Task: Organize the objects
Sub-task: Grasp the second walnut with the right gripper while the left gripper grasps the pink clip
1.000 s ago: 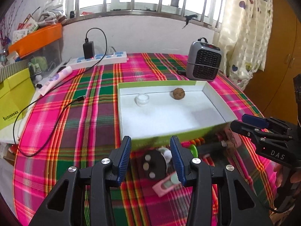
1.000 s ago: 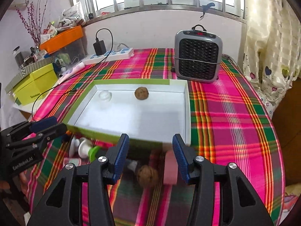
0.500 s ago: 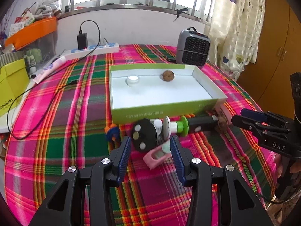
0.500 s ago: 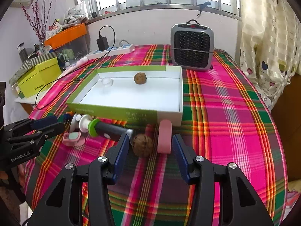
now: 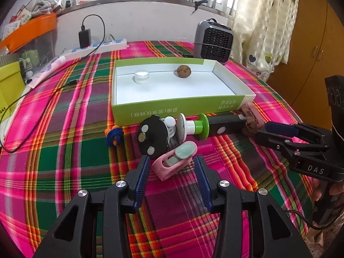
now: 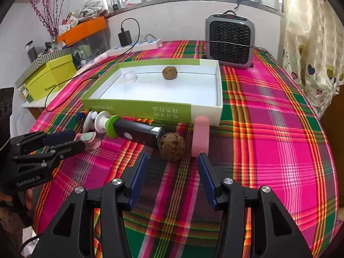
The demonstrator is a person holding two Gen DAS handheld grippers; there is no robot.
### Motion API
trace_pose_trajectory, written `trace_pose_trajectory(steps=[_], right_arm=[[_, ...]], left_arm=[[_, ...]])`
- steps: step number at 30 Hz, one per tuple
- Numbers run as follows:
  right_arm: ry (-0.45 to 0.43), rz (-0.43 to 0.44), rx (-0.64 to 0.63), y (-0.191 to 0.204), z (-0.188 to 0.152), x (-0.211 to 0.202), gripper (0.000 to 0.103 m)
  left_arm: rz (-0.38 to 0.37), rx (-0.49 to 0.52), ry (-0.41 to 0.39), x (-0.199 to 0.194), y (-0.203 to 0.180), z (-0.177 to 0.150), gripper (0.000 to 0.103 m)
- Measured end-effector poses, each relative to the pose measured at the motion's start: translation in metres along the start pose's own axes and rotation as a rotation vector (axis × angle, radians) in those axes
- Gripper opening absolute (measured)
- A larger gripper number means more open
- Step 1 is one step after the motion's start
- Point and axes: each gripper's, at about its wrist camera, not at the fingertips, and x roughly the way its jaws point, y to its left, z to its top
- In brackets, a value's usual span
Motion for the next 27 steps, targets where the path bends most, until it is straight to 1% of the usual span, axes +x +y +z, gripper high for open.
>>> trace_pose_trajectory(steps=[11, 17, 22, 24, 26, 27], right_arm=[[0.038, 0.013, -0.015, 0.003, 0.004, 0.016, 0.049], [0.049, 0.005, -0.034, 0.002, 0.007, 0.022, 0.049], [0.046, -0.005, -0.048, 0.002, 0.007, 0.022, 0.049], [0.044, -0.003, -0.046, 0.002, 0.007, 0.022, 0.047], [0.043, -0.003, -0.045, 0.0, 0.007, 0.022, 0.04], [0.043, -0.004, -0.042, -0.001, 0.007, 0.022, 0.039]], left_arm=[[0.001, 0.001, 0.018, 0.01, -0.002, 0.001, 0.041], [-0.016, 0.003, 0.018, 0.01, -0.003, 0.003, 0.041], [-0.055, 0.018, 0.028, 0.01, -0.009, -0.001, 0.041], [-0.072, 0.021, 0.032, 0.009, -0.011, -0.002, 0.041], [-0.091, 0.029, 0.031, 0.008, -0.014, -0.003, 0.041], [-0.094, 0.032, 0.026, 0.008, -0.015, -0.003, 0.041]])
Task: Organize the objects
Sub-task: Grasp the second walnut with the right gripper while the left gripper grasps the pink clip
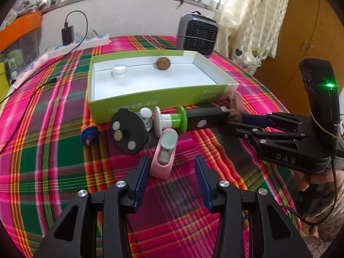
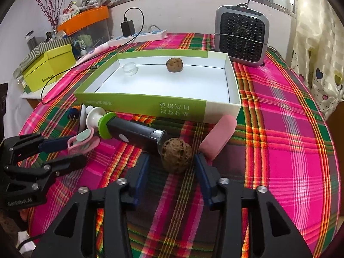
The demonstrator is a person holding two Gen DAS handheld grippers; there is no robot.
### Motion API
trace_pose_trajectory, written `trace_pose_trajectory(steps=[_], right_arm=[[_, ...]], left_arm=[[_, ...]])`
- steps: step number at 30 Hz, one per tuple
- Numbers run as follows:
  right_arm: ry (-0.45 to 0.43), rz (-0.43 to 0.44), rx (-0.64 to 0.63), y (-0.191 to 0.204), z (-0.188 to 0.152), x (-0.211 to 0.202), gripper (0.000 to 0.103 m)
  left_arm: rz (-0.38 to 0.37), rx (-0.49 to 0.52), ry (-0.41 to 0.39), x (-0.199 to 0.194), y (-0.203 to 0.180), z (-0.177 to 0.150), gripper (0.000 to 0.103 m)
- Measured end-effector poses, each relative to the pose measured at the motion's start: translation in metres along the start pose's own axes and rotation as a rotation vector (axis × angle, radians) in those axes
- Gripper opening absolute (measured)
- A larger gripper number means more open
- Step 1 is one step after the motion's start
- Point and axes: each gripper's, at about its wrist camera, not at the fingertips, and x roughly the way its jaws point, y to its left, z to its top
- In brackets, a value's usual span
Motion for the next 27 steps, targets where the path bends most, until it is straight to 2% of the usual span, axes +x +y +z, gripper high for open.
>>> trace_pose_trajectory(steps=[2, 7, 15, 19, 25, 27], right_arm=[[-0.001, 0.002, 0.006, -0.0015, 0.0002, -0.0004, 0.033], [-0.001, -0.001, 0.008, -0.0018, 0.0005, -0.0004, 0.031], [-0.001, 0.003, 0.012, -0.0011, 0.0016, 0.0001, 0.03], [0.0, 0.003, 0.012, -0.0014, 0.0025, 0.0008, 0.03], [0.0, 0.005, 0.012, -0.0019, 0.0022, 0.0008, 0.03], [0.0, 0.004, 0.011, -0.0018, 0.0021, 0.001, 0.03]], left_arm=[[0.005, -0.003, 0.004, 0.0022, -0.0004, 0.0004, 0.041], [0.049, -0.004, 0.005, 0.0073, -0.0003, 0.0065, 0.041], [0.074, 0.002, 0.011, 0.0104, -0.0034, 0.0097, 0.04], [0.093, -0.004, 0.011, 0.0105, -0.0019, 0.0099, 0.027], [0.097, -0.004, 0.012, 0.01, -0.0009, 0.0096, 0.022], [0.098, -0.002, 0.012, 0.0101, -0.0012, 0.0094, 0.016]])
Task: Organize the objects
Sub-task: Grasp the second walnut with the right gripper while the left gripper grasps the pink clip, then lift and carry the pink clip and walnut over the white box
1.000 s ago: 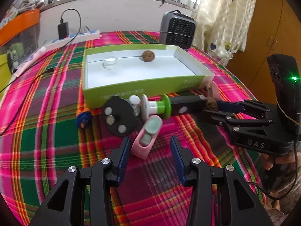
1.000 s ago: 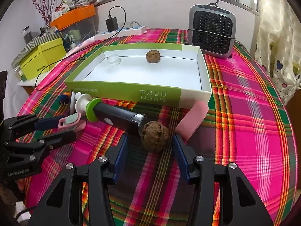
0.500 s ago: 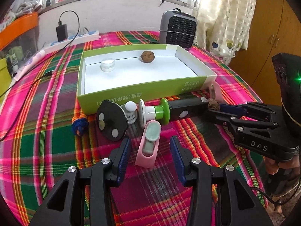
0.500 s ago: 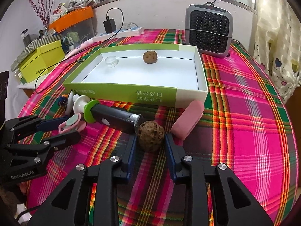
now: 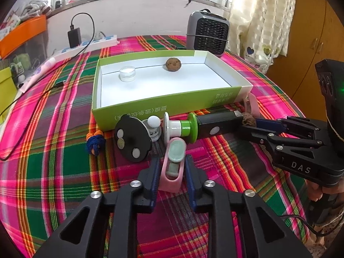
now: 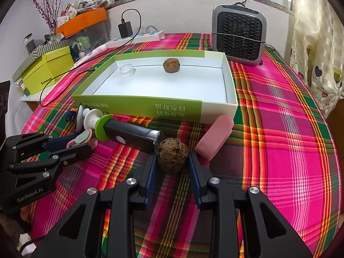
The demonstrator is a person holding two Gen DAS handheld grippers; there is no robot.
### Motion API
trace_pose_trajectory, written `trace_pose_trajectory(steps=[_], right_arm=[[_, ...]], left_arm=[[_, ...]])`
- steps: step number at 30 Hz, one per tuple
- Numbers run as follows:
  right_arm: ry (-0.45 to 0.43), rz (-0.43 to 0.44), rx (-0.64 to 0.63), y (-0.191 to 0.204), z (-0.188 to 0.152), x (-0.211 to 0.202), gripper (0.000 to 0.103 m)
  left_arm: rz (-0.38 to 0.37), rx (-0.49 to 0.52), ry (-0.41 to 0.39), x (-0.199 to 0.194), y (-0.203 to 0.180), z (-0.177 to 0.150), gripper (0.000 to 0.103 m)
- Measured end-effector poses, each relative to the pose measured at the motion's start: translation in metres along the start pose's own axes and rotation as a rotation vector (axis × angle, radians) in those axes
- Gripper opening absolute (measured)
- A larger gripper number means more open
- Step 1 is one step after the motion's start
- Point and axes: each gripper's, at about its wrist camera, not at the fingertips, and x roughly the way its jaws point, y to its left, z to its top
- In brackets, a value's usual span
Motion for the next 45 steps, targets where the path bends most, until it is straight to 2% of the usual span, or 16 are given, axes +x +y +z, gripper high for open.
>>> trace_pose_trajectory(steps=[29, 45], right_arm=[[-0.012, 0.001, -0.008, -0.002, -0.001, -0.004, 0.03], [-0.049, 0.008, -0.021, -0.002, 0.008, -0.021, 0.03]], left_arm=[[0.006, -0.005, -0.009, -0.005, 0.002, 0.001, 0.016], [-0.009, -0.003, -0.046, -0.026, -0.002, 0.014, 0.016]])
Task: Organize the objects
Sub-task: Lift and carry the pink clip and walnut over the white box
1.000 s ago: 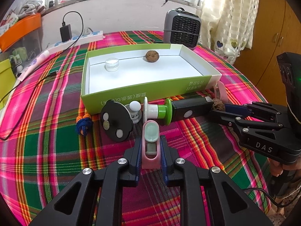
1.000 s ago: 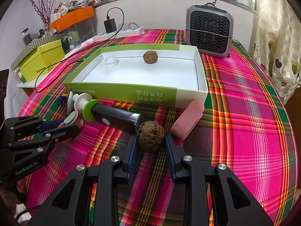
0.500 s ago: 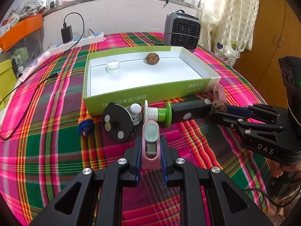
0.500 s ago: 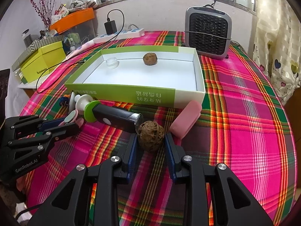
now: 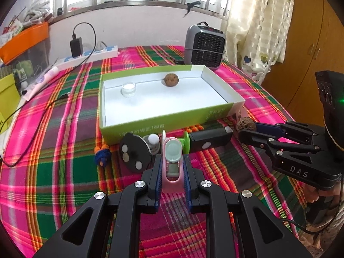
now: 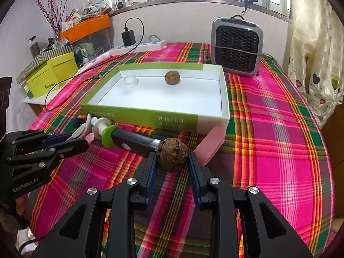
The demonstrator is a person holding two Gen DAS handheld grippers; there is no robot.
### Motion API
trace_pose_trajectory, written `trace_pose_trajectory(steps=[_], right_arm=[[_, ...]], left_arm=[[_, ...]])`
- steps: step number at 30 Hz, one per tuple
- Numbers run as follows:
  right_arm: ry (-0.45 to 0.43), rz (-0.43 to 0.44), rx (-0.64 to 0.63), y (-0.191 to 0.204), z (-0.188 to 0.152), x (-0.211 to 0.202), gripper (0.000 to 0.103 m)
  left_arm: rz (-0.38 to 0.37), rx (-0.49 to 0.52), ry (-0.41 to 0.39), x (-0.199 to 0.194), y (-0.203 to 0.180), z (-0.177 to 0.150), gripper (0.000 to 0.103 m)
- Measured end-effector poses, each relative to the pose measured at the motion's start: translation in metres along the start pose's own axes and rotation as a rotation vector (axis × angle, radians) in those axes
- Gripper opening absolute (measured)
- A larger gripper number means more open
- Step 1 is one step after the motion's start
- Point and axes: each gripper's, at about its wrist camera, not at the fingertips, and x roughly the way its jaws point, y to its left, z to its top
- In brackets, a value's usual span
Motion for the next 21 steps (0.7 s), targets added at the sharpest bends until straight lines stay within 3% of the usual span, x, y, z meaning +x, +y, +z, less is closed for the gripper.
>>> trace_pose_trajectory(steps=[21], right_arm=[[-0.029, 0.013, -0.028, 0.0, 0.04, 0.006, 0.03]], left_arm=[[0.012, -0.014, -0.037, 0.011, 0.012, 0.046, 0.016]])
